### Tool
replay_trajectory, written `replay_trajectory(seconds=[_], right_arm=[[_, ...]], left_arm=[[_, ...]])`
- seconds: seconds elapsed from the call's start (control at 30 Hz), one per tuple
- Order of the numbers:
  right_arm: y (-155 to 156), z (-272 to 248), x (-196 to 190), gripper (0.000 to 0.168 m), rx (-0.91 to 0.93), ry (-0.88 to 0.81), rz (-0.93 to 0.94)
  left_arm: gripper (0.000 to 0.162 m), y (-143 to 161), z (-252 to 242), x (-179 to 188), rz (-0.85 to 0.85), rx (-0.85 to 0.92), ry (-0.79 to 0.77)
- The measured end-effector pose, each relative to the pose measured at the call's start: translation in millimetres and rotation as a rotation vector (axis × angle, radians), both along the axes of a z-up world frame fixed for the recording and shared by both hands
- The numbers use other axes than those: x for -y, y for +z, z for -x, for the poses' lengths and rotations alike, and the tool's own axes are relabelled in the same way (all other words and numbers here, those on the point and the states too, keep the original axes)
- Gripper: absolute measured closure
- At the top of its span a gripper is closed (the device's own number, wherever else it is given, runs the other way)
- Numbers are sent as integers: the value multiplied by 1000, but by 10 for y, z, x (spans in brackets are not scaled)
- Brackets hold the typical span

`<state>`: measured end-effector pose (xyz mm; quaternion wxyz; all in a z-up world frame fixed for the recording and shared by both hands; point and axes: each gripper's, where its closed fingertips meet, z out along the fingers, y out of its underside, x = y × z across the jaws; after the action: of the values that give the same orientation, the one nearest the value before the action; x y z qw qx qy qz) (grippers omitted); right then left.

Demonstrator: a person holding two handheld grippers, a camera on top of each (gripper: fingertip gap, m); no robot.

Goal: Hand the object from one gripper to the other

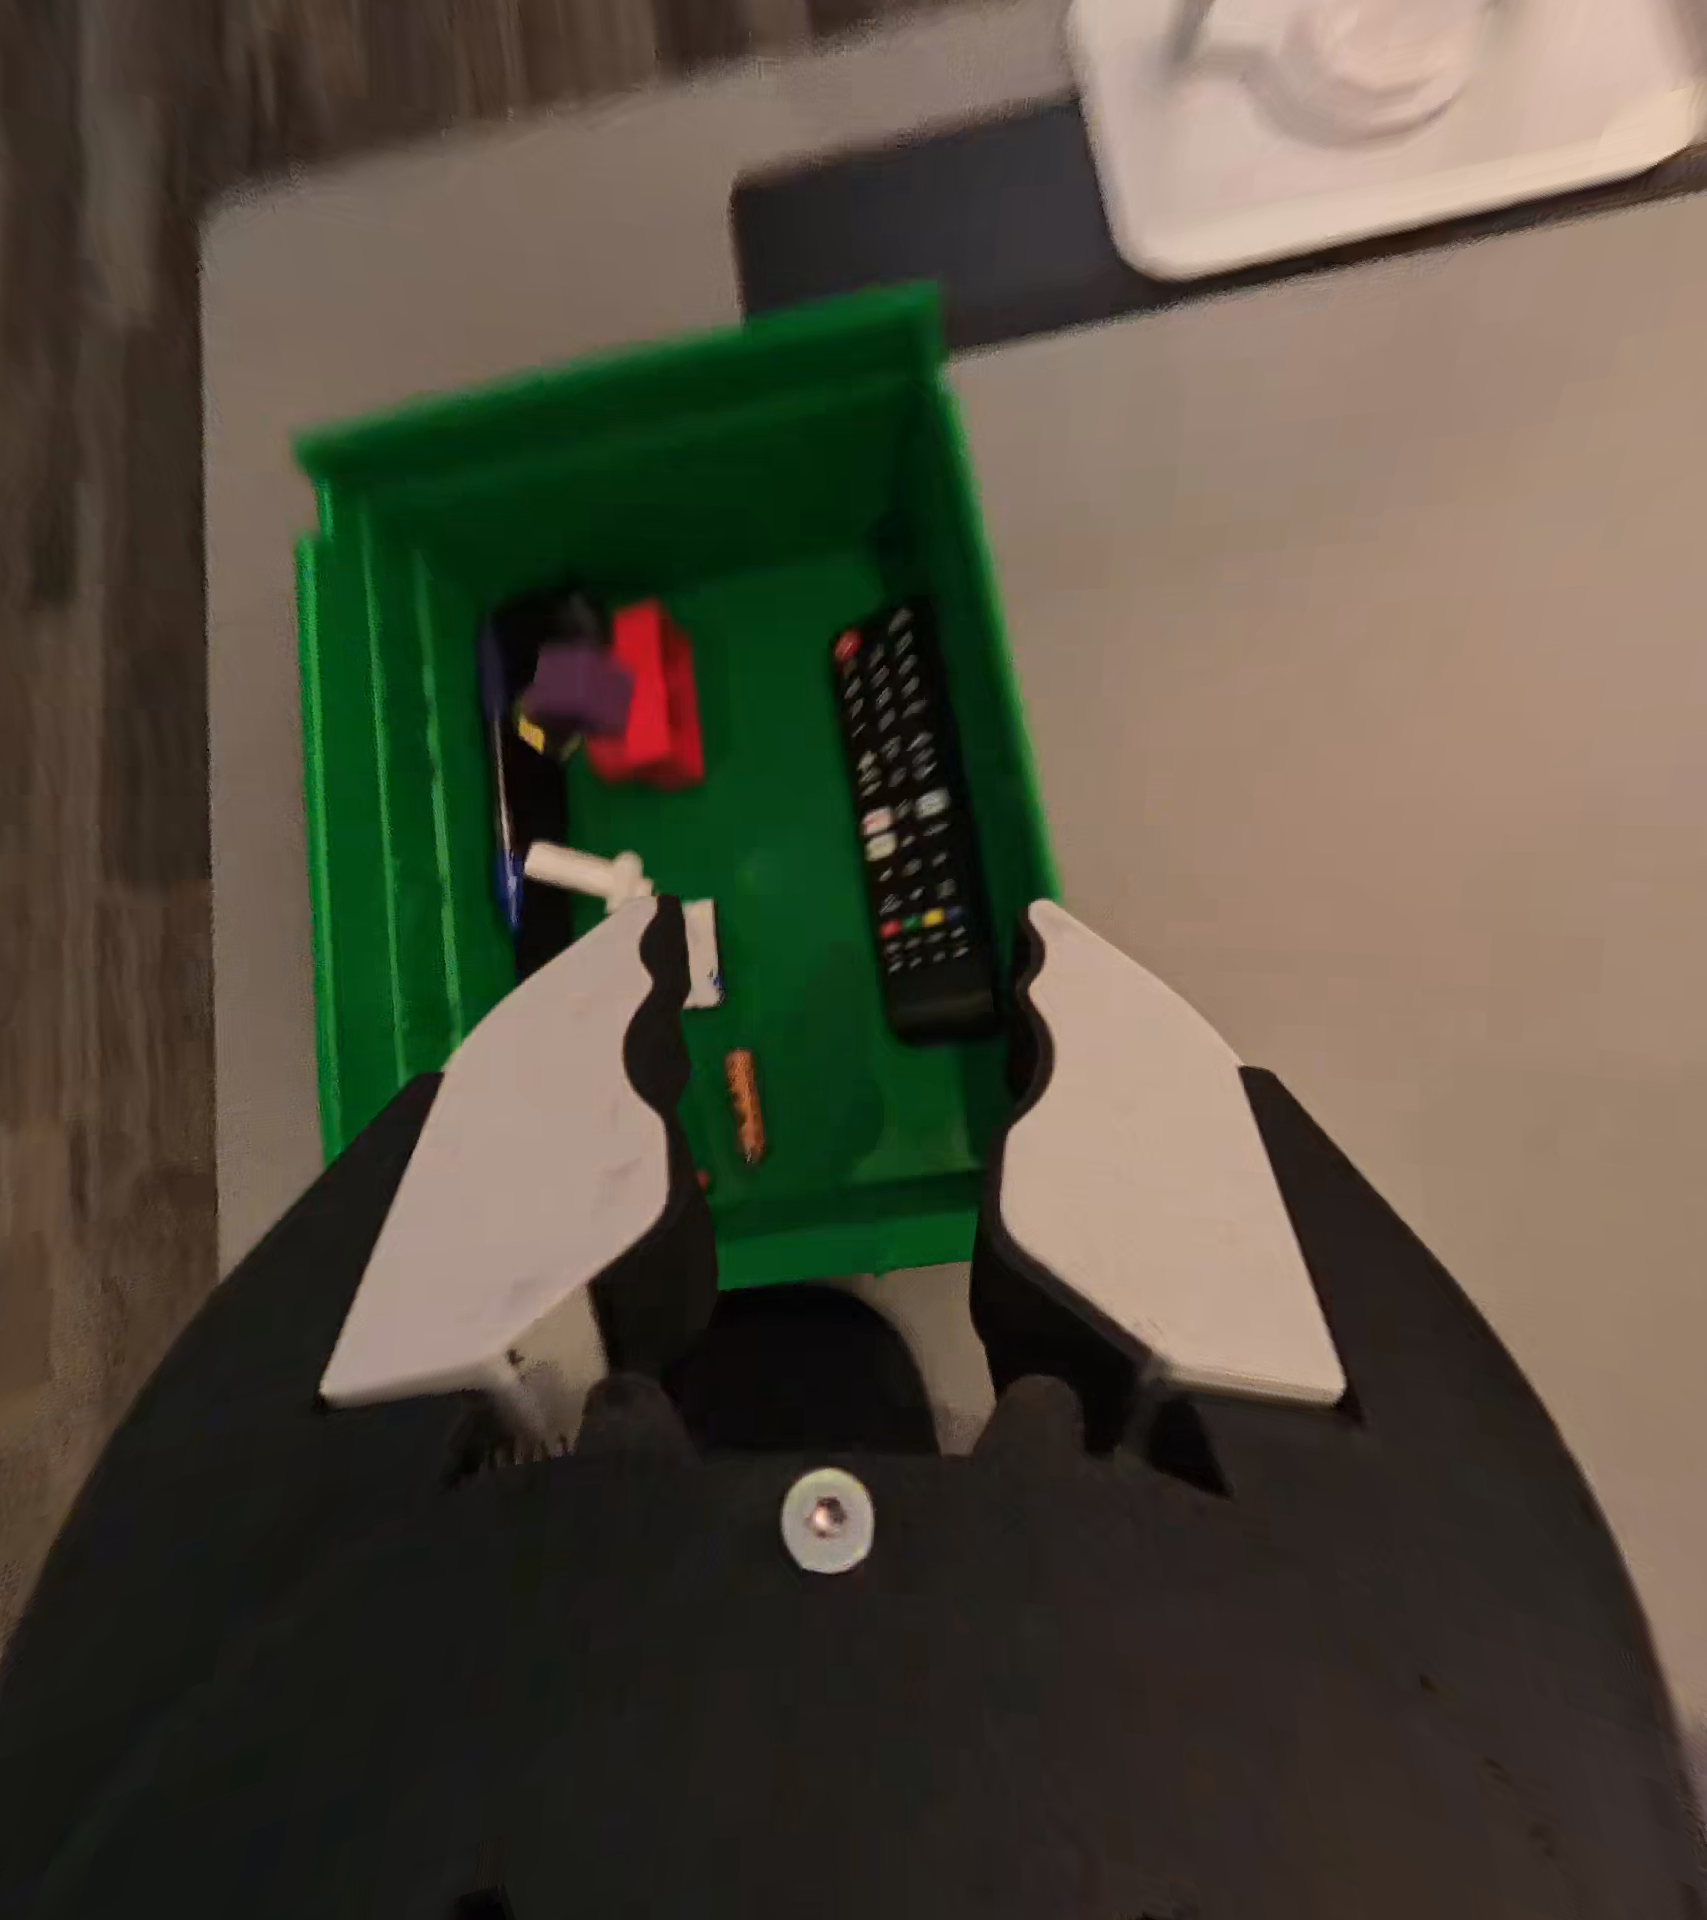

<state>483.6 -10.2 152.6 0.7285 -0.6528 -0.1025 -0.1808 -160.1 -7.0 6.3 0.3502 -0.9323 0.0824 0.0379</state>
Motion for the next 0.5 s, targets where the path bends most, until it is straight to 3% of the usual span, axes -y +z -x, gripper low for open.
replay_trajectory(seconds=[0.03,0.13,0.33,0.5], right_arm=[[24,102,-20,128,8,32,-9],[54,318,-73,128,45,80,-21],[-13,469,-170,128,92,97,15],[-73,514,-227,128,107,103,42]], left_arm=[[104,-145,148,-28,56,21,45],[106,-521,468,-177,163,114,139],[110,-1034,747,-656,119,234,171],[109,-1289,890,-1022,13,88,200]])
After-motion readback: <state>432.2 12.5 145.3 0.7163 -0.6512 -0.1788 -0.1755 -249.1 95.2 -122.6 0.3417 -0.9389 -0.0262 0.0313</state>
